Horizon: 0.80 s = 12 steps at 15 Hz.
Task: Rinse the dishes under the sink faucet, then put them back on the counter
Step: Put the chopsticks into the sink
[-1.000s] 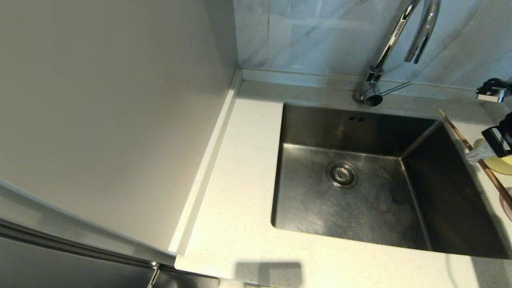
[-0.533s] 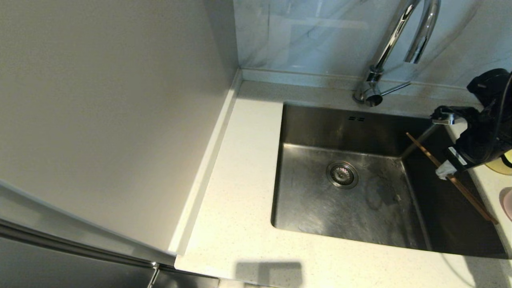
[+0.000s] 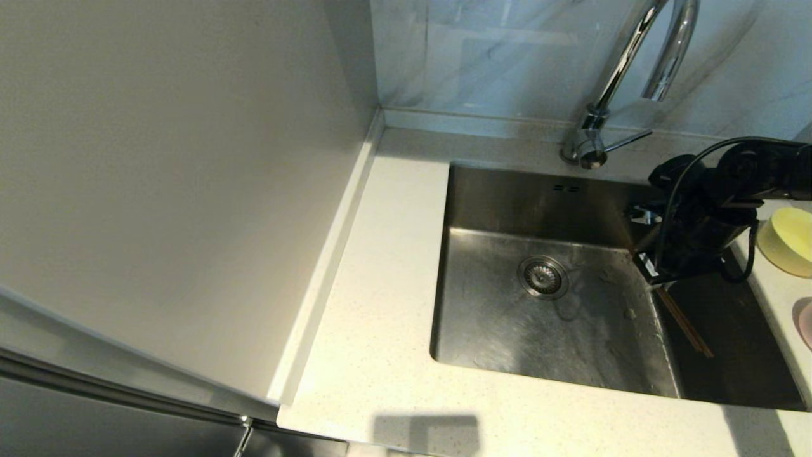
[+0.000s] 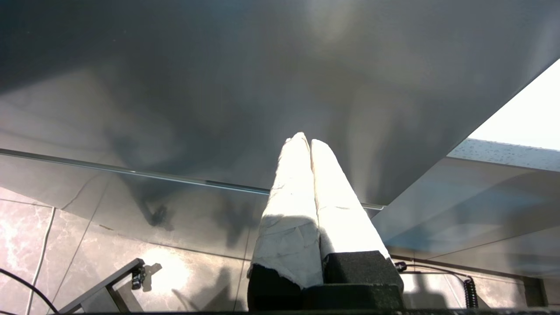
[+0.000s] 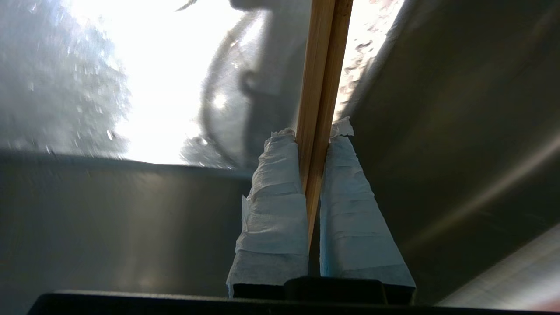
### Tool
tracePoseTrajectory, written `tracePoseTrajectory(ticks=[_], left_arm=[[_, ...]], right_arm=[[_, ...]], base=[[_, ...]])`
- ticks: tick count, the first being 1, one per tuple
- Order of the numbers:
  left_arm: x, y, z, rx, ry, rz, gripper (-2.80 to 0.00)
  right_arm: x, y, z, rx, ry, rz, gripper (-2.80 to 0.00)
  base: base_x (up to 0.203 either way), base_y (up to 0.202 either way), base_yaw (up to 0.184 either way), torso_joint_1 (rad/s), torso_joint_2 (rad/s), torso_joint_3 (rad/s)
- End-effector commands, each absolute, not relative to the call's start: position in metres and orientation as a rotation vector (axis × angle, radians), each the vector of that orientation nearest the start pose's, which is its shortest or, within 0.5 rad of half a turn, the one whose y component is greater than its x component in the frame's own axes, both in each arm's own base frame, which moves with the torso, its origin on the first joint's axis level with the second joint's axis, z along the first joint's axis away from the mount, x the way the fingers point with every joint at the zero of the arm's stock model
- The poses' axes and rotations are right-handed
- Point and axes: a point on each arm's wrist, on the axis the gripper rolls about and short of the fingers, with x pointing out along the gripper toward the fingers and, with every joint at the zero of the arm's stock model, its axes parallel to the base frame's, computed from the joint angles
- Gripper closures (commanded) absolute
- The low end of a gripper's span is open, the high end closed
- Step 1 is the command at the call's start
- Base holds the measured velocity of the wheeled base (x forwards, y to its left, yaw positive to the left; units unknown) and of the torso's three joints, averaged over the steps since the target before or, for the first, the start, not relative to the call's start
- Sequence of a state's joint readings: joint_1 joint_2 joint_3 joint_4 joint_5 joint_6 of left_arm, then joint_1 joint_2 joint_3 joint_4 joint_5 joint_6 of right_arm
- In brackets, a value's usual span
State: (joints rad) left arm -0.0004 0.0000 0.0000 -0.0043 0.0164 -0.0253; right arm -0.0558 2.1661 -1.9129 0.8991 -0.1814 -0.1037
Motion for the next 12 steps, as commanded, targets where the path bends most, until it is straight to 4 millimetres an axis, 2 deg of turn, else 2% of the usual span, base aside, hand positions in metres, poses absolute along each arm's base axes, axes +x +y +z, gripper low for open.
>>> tracePoseTrajectory(ticks=[1, 6, 12], left_arm=[[-0.023, 0.000, 0.076, -0.026, -0.008, 0.017, 0.00], [-0.023, 0.000, 0.076, -0.026, -0.008, 0.017, 0.00], [-0.023, 0.000, 0.076, -0.026, -0.008, 0.017, 0.00]], right_arm=[[0.411, -0.021, 0.159, -0.151, 1.217, -0.183, 0.00], [0.438, -0.017, 0.130, -0.135, 1.130, -0.328, 0.00], [0.449, -0.017, 0.112, -0.152, 1.134, -0.350, 0.00]], base=[[0.000, 0.000, 0.000, 0.000, 0.00, 0.000], [0.000, 0.000, 0.000, 0.000, 0.00, 0.000], [0.000, 0.000, 0.000, 0.000, 0.00, 0.000]])
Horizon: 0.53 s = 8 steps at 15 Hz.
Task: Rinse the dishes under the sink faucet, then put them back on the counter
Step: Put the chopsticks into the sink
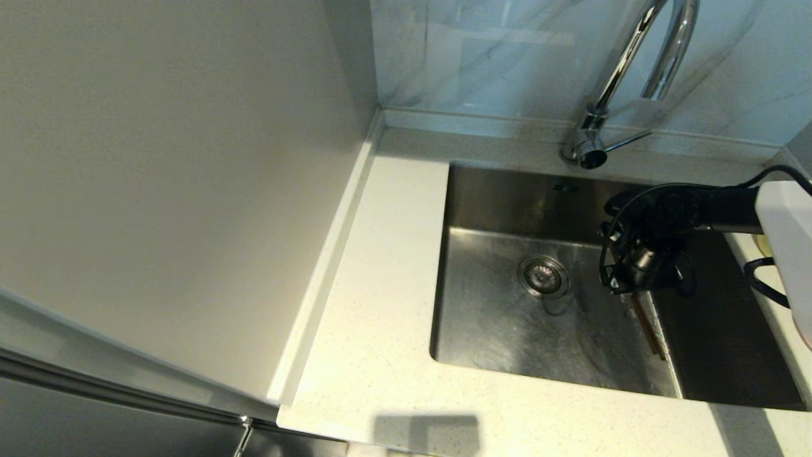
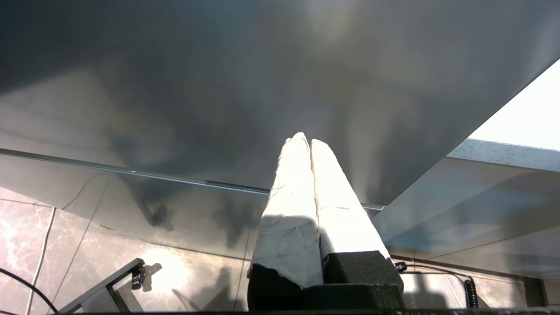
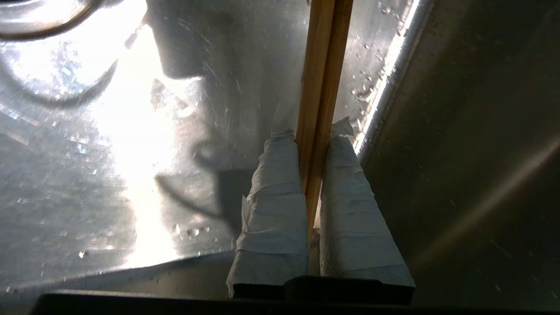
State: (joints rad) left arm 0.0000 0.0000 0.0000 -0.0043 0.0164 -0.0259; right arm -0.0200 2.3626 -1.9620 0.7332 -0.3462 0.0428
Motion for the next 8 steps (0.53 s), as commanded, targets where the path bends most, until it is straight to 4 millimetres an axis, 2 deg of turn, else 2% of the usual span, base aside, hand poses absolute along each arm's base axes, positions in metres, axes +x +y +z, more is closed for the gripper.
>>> tracePoseTrajectory(ticks=[1, 2, 3, 6, 8], left_arm=[[-0.023, 0.000, 0.076, -0.026, -0.008, 0.017, 0.00], [-0.023, 0.000, 0.076, -0.026, -0.008, 0.017, 0.00], [-0.023, 0.000, 0.076, -0.026, -0.008, 0.017, 0.00], [-0.023, 0.000, 0.076, -0.026, -0.008, 0.017, 0.00], [-0.023, 0.000, 0.076, -0.026, -0.008, 0.017, 0.00]], right_arm=[[0.451, -0.017, 0.109, -0.154, 1.141, -0.351, 0.00], [0.452, -0.017, 0.105, -0.156, 1.149, -0.352, 0.00], [0.453, -0.017, 0.100, -0.161, 1.157, -0.359, -2.80], [0.458, -0.018, 0.091, -0.162, 1.150, -0.364, -2.80], [0.457, -0.019, 0.095, -0.159, 1.138, -0.367, -2.80]], base=[[0.000, 0.000, 0.000, 0.000, 0.00, 0.000], [0.000, 0.000, 0.000, 0.000, 0.00, 0.000], [0.000, 0.000, 0.000, 0.000, 0.00, 0.000], [0.000, 0.000, 0.000, 0.000, 0.00, 0.000], [0.000, 0.000, 0.000, 0.000, 0.00, 0.000]])
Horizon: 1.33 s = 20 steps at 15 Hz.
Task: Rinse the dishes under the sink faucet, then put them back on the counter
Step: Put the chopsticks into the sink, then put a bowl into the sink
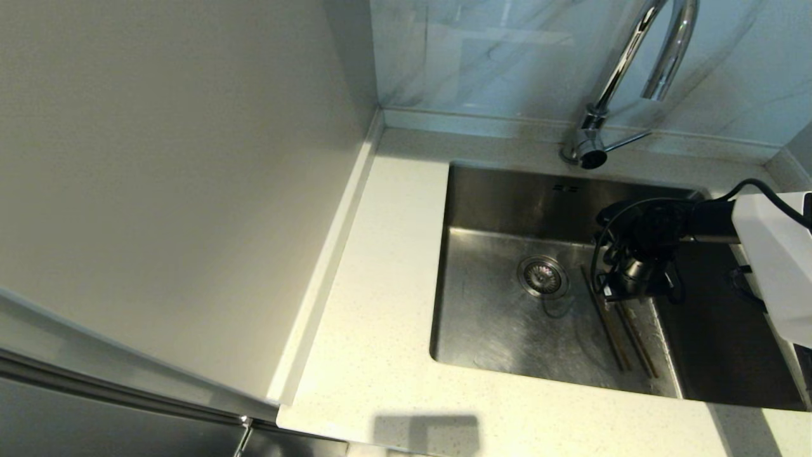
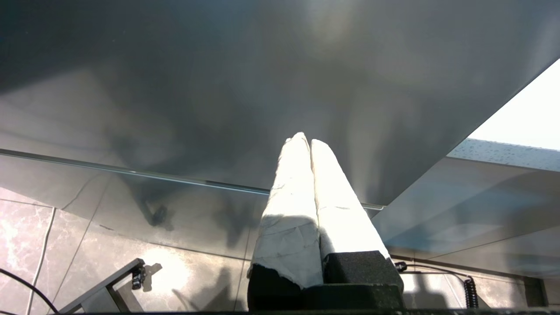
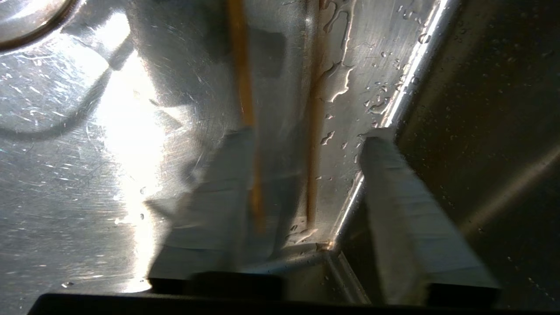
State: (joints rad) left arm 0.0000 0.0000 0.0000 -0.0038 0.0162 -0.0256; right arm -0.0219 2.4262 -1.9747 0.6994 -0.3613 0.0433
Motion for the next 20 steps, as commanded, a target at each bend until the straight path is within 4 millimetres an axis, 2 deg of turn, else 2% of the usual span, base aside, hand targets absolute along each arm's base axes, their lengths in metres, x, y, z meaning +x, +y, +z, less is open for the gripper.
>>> tracePoseTrajectory(ticks=[1, 3, 5, 8, 10, 11, 14, 17, 18, 20], left_arm=[[-0.023, 0.000, 0.076, -0.026, -0.008, 0.017, 0.00], [-0.023, 0.000, 0.076, -0.026, -0.008, 0.017, 0.00], [-0.023, 0.000, 0.076, -0.026, -0.008, 0.017, 0.00], [-0.023, 0.000, 0.076, -0.026, -0.008, 0.017, 0.00], [-0.023, 0.000, 0.076, -0.026, -0.008, 0.017, 0.00], [-0.023, 0.000, 0.076, -0.026, -0.008, 0.017, 0.00], [-0.023, 0.000, 0.076, -0.026, -0.008, 0.017, 0.00], [-0.023, 0.000, 0.076, -0.026, -0.008, 0.017, 0.00], [-0.023, 0.000, 0.076, -0.026, -0.008, 0.017, 0.00], [-0.023, 0.000, 0.076, -0.026, -0.008, 0.017, 0.00]], right_arm=[[0.456, -0.018, 0.101, -0.149, 1.124, -0.373, -2.80], [0.450, -0.018, 0.120, -0.133, 1.088, -0.379, -2.80], [0.431, -0.018, 0.162, -0.112, 1.026, -0.382, -2.80], [0.377, -0.019, 0.250, -0.062, 0.899, -0.338, -2.80], [0.337, -0.025, 0.294, -0.086, 0.836, -0.288, -2.80], [0.321, -0.029, 0.309, -0.124, 0.812, -0.268, -2.80], [0.292, -0.045, 0.335, -0.197, 0.755, -0.191, -2.80], [0.282, -0.059, 0.338, -0.189, 0.757, -0.188, -2.80], [0.280, -0.064, 0.338, -0.178, 0.762, -0.195, 0.00], [0.280, -0.072, 0.337, -0.166, 0.768, -0.218, 0.00]], base=[[0.000, 0.000, 0.000, 0.000, 0.00, 0.000], [0.000, 0.000, 0.000, 0.000, 0.00, 0.000], [0.000, 0.000, 0.000, 0.000, 0.00, 0.000], [0.000, 0.000, 0.000, 0.000, 0.00, 0.000], [0.000, 0.000, 0.000, 0.000, 0.00, 0.000], [0.000, 0.000, 0.000, 0.000, 0.00, 0.000], [0.000, 0.000, 0.000, 0.000, 0.00, 0.000], [0.000, 0.000, 0.000, 0.000, 0.00, 0.000], [0.000, 0.000, 0.000, 0.000, 0.00, 0.000], [0.000, 0.000, 0.000, 0.000, 0.00, 0.000]])
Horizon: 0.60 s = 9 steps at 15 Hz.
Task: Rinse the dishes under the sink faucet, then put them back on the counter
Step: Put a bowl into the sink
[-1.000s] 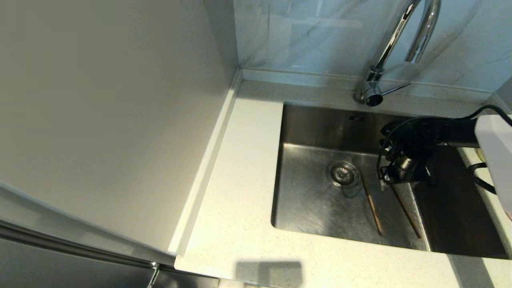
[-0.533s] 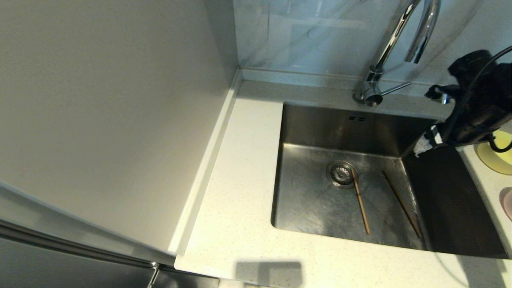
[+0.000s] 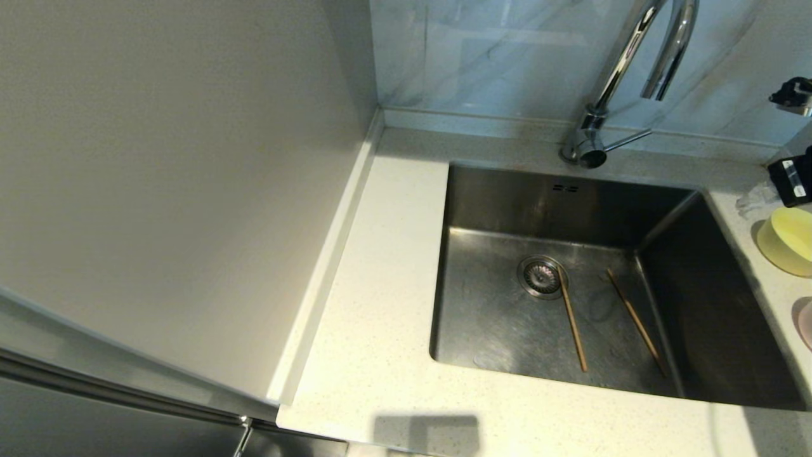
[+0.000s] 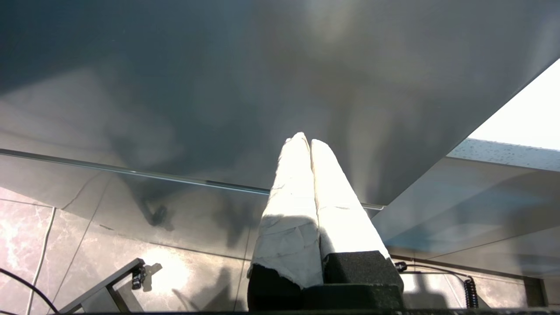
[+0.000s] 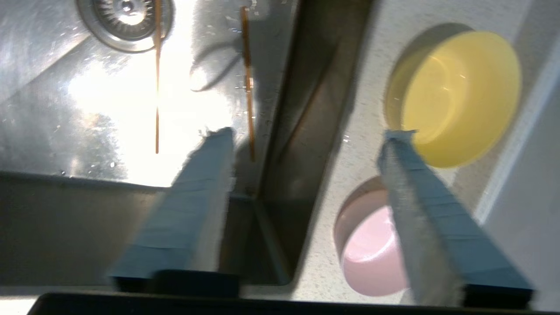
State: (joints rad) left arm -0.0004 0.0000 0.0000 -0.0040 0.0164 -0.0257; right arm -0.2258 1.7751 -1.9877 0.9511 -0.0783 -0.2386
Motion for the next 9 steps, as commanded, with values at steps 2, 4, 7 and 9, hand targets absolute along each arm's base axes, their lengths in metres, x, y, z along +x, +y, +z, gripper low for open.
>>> tracePoseTrajectory(ticks=[2, 4, 7, 9], left_arm=[[-0.023, 0.000, 0.076, -0.026, -0.008, 0.017, 0.00], [-0.023, 0.000, 0.076, -0.026, -0.008, 0.017, 0.00], [-0.023, 0.000, 0.076, -0.026, -0.007, 0.017, 0.00], [-0.023, 0.000, 0.076, -0.026, -0.008, 0.017, 0.00]], right_arm=[[0.276, -0.085, 0.338, -0.140, 0.768, -0.255, 0.00], [0.257, -0.098, 0.344, -0.048, 0.740, -0.193, 0.00], [0.216, -0.106, 0.351, 0.141, 0.745, -0.035, 0.00], [0.224, -0.114, 0.344, 0.201, 0.764, -0.023, 0.00]], base=[[0.000, 0.000, 0.000, 0.000, 0.00, 0.000], [0.000, 0.000, 0.000, 0.000, 0.00, 0.000], [0.000, 0.000, 0.000, 0.000, 0.00, 0.000], [0.000, 0.000, 0.000, 0.000, 0.00, 0.000]])
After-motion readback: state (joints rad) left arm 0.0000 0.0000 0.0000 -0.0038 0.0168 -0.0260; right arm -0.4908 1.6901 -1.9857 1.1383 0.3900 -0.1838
